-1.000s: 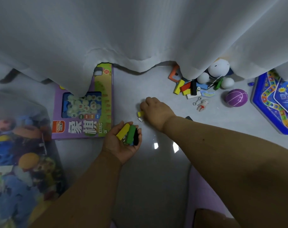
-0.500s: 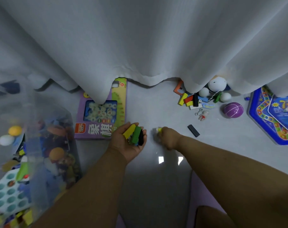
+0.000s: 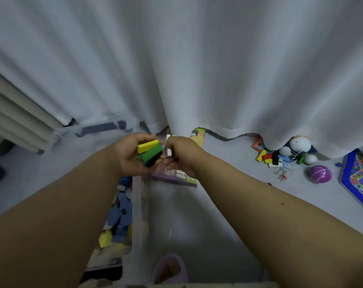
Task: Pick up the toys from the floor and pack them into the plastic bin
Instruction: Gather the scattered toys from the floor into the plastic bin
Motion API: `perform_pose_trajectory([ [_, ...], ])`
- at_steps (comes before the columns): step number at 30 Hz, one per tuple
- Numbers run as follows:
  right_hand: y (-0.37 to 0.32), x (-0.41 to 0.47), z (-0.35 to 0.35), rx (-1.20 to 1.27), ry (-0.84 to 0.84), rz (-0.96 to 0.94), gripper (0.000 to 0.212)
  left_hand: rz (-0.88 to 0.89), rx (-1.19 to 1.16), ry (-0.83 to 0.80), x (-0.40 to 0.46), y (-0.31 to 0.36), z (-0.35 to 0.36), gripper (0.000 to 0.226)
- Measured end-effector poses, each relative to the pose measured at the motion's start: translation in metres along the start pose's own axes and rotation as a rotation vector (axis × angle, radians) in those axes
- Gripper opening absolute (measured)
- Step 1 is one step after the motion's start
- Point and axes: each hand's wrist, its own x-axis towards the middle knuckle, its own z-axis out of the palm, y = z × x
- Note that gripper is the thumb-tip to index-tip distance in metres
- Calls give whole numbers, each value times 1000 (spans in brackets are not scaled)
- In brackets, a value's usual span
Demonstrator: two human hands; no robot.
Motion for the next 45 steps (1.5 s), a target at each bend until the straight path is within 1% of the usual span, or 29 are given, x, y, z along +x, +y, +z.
perform_pose_trajectory([
  [2, -2, -7, 39, -58, -54, 13, 11, -7, 87, 117, -29, 9, -31, 28],
  [4, 1, -10, 74, -169, -105, 16, 10, 21, 144, 257, -51, 6, -57, 30],
  [7, 11, -13, 111, -516, -193, -29, 7, 111, 123, 448, -67, -7, -85, 38],
  [8, 14, -15, 118, -606, -208, -43, 18, 135, 106, 482, -69, -10, -91, 40],
  [9, 18, -17, 120, -662, -211, -41, 33, 152, 106, 502, -70, -12, -96, 43],
  [10, 22, -18, 120, -674, -200, -41, 46, 176, 115, 518, -72, -12, -99, 50],
  [11, 25, -20, 117, -670, -176, -72, 56, 216, 132, 528, -71, -11, -101, 56],
  [12, 28, -22, 111, -641, -149, -111, 59, 263, 144, 531, -70, -9, -101, 60],
  [14, 32, -24, 95, -535, -81, -175, 57, 309, 162, 514, -68, -7, -96, 63],
  [16, 33, -25, 74, -403, 46, -215, 46, 308, 184, 494, -63, -4, -85, 62],
  [17, 33, -25, 60, -356, 126, -235, 39, 315, 201, 486, -59, -3, -78, 58],
  [20, 37, -26, 10, -339, 358, -237, 23, 358, 231, 419, -45, 1, -43, 33],
  [21, 41, -24, -10, -353, 426, -219, 18, 361, 232, 375, -39, 1, -29, 30],
  [23, 51, -21, -49, -334, 532, -160, 7, 343, 261, 294, -23, -3, 2, 31],
  [25, 61, -20, -88, -319, 598, -86, 13, 320, 314, 230, -6, -9, 36, 32],
  [28, 81, -26, -147, -396, 685, 64, 25, 257, 382, 135, 22, -24, 89, 30],
  [31, 107, -27, -204, -396, 739, 196, 28, 175, 458, 44, 54, -42, 133, 29],
  [35, 142, -23, -260, -384, 774, 356, 28, 43, 500, -58, 99, -71, 169, 30],
  [37, 152, -19, -279, -401, 789, 408, 19, -14, 485, -78, 123, -87, 179, 33],
  [38, 155, -16, -286, -409, 796, 413, 15, -39, 469, -81, 134, -95, 183, 34],
  [40, 163, -9, -299, -427, 827, 396, 28, -87, 426, -81, 153, -111, 189, 35],
  [42, 168, -1, -305, -479, 845, 344, 35, -132, 393, -79, 170, -125, 194, 34],
  [43, 171, 2, -307, -529, 834, 319, 40, -159, 383, -83, 178, -132, 195, 34],
  [45, 179, 10, -310, -709, 765, 283, 45, -214, 356, -102, 192, -142, 197, 36],
])
